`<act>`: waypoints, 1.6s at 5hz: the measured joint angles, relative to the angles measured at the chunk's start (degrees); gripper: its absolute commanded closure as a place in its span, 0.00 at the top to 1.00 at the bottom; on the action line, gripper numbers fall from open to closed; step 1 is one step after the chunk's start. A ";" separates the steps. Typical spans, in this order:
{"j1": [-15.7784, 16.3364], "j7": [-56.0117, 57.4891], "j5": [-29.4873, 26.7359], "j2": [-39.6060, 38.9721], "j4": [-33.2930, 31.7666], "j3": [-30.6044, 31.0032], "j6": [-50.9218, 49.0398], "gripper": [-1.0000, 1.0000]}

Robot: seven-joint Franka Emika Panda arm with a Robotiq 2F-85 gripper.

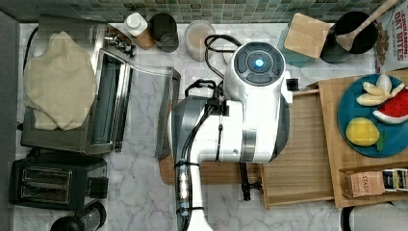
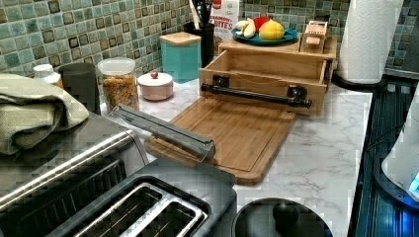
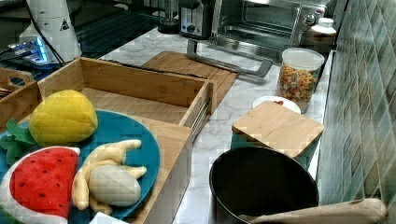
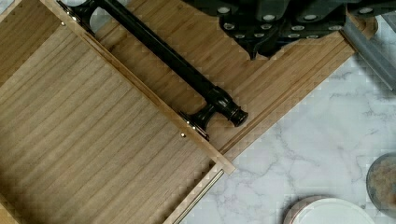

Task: Close the drawer.

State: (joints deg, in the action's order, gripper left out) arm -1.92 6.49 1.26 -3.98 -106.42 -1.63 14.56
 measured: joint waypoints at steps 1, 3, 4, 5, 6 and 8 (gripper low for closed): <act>-0.03 0.00 0.00 -0.03 -0.11 0.00 0.00 0.00; 0.00 0.00 0.12 -0.68 -0.62 0.00 0.32 0.00; -0.01 0.00 0.12 -0.51 -1.96 0.00 0.70 0.00; -0.01 4.79 -0.29 0.12 -4.14 0.00 2.20 0.00; 0.01 16.38 -0.28 2.52 -10.07 0.14 14.76 0.00; -0.07 26.30 -1.96 9.31 -21.15 2.33 21.30 0.00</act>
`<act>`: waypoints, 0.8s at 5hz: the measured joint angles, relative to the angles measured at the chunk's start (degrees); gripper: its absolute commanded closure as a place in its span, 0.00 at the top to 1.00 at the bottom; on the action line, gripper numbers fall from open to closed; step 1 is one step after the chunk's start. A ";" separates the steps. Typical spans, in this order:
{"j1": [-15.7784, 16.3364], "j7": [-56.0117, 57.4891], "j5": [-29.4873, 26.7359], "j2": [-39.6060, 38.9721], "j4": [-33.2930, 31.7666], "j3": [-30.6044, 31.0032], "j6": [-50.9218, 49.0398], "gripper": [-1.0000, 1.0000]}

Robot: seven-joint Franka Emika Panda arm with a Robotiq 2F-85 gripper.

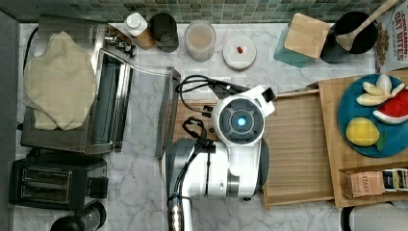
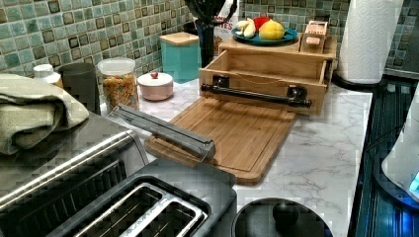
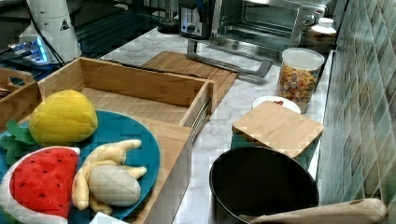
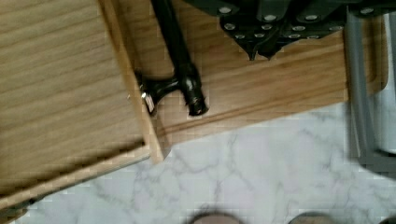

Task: Close the drawer.

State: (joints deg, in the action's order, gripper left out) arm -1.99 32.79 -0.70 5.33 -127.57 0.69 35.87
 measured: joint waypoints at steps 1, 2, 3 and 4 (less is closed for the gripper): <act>0.13 4.90 -0.30 0.81 -3.02 1.55 1.23 0.00; 0.18 12.81 -3.02 0.49 -6.38 2.51 4.78 0.00; 1.46 19.67 -6.69 -0.20 -9.74 1.36 10.13 0.00; 1.77 21.68 -6.96 -1.18 -12.65 1.12 14.13 0.00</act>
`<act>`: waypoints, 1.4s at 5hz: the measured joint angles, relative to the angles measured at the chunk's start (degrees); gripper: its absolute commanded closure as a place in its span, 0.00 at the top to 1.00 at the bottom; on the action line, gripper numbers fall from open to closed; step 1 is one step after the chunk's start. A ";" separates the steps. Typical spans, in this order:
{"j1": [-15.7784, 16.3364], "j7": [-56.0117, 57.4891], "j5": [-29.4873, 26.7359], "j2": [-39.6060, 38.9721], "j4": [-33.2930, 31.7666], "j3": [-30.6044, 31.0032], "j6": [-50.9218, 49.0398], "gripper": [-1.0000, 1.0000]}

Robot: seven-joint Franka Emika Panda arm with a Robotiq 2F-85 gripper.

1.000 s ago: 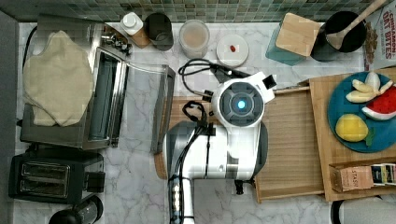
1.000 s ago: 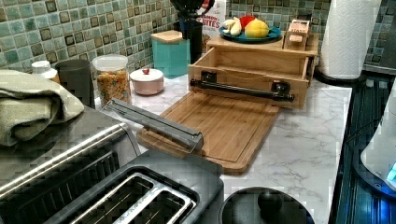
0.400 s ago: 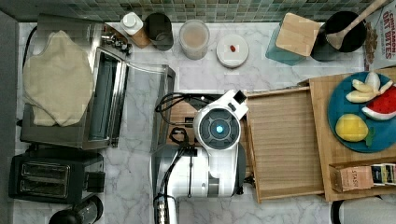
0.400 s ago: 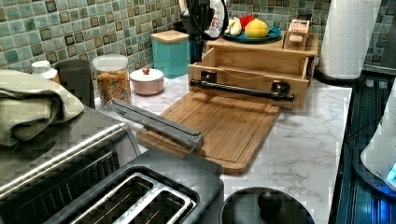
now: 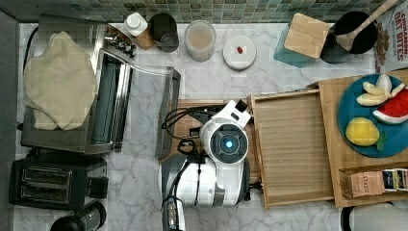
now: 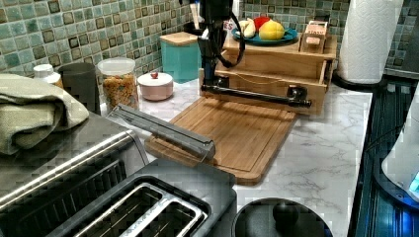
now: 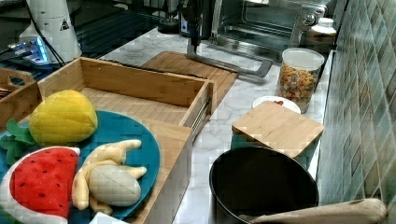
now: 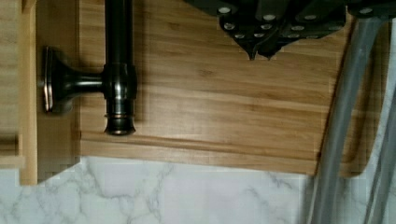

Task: Close the drawer.

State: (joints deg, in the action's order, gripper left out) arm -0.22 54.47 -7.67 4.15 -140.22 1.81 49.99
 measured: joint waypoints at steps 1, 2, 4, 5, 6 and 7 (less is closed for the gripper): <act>0.00 -0.06 0.03 -1.13 -2.24 0.00 0.22 0.00; -0.03 -0.06 1.89 -2.65 -3.80 0.39 -0.14 0.00; -0.23 -0.11 6.87 -7.12 -5.15 0.47 0.64 0.00; -0.17 -0.11 8.11 -8.76 -5.37 -0.64 0.64 0.00; -1.00 -0.08 10.31 -8.33 -5.60 -2.35 2.35 0.00; -1.62 1.51 10.66 -7.23 -5.37 -5.44 2.94 0.00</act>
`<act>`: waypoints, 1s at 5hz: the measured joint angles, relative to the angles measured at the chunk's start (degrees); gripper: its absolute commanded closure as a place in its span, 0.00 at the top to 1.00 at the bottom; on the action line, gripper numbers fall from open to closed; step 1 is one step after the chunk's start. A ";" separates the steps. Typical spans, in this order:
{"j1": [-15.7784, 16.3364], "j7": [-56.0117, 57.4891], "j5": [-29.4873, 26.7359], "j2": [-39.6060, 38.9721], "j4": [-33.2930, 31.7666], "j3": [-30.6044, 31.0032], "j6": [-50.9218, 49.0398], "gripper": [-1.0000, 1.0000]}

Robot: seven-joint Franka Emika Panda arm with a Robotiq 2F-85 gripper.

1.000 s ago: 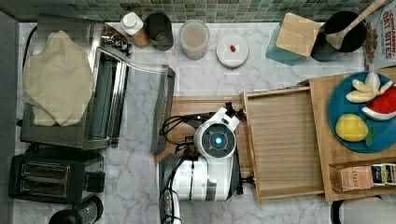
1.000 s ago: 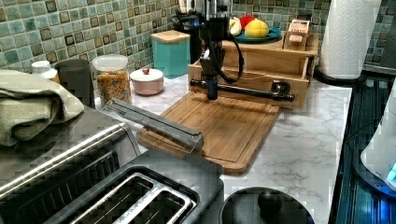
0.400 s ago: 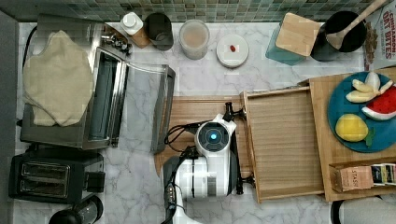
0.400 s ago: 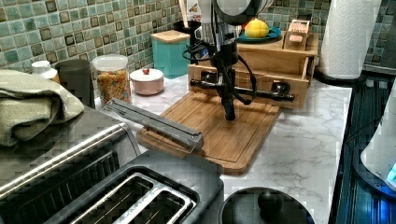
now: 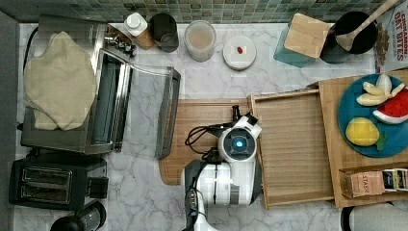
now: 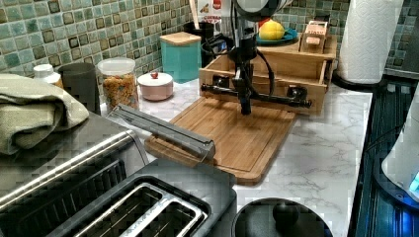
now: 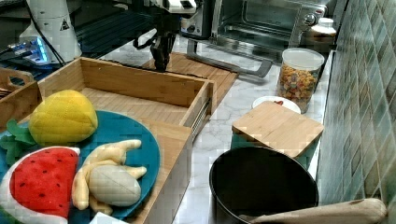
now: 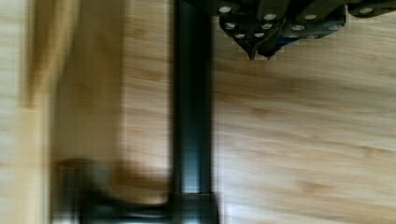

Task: Close the drawer.

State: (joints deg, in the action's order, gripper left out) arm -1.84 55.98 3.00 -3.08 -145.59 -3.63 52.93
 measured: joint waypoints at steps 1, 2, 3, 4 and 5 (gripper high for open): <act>-0.16 5.18 -1.13 0.60 0.22 -2.57 -0.08 0.00; -0.98 13.96 -3.21 -0.26 1.79 -3.65 -1.87 0.00; -1.40 18.83 -5.69 -2.59 4.70 -5.77 -3.69 0.00; -2.87 19.67 -5.98 -6.54 10.30 -7.60 -8.62 0.00; -4.78 22.74 -5.98 -11.08 16.90 -10.49 -10.63 0.00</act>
State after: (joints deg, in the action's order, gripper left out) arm -6.63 78.73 -2.98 -14.16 -128.69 -14.13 42.30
